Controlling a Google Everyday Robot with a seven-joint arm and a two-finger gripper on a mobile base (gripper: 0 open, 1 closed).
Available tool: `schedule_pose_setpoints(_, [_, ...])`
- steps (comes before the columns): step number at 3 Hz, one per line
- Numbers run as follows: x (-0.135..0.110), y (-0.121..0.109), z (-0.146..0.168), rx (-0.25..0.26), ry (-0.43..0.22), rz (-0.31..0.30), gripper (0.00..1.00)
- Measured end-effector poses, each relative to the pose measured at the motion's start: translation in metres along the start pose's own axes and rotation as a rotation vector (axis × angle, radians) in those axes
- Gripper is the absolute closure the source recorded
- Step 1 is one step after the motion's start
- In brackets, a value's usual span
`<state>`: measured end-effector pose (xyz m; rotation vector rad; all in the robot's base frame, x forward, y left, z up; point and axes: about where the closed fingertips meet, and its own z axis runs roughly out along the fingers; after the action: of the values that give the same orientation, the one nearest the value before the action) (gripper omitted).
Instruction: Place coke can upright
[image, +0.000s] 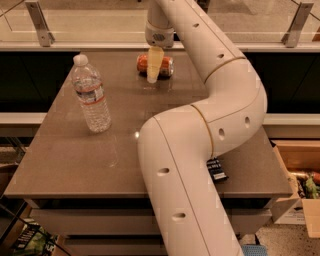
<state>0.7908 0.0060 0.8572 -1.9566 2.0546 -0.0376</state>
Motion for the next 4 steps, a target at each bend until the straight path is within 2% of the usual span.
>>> schedule_pose_setpoints(1, [-0.001,-0.002,0.003,0.007,0.001,0.011,0.00])
schedule_pose_setpoints(2, [-0.004,-0.006,0.008,0.019,-0.006,0.010,0.07])
schedule_pose_setpoints(3, [-0.006,-0.009,0.012,0.026,-0.011,0.010,0.25])
schedule_pose_setpoints(4, [-0.007,-0.012,0.017,0.031,-0.015,0.010,0.48])
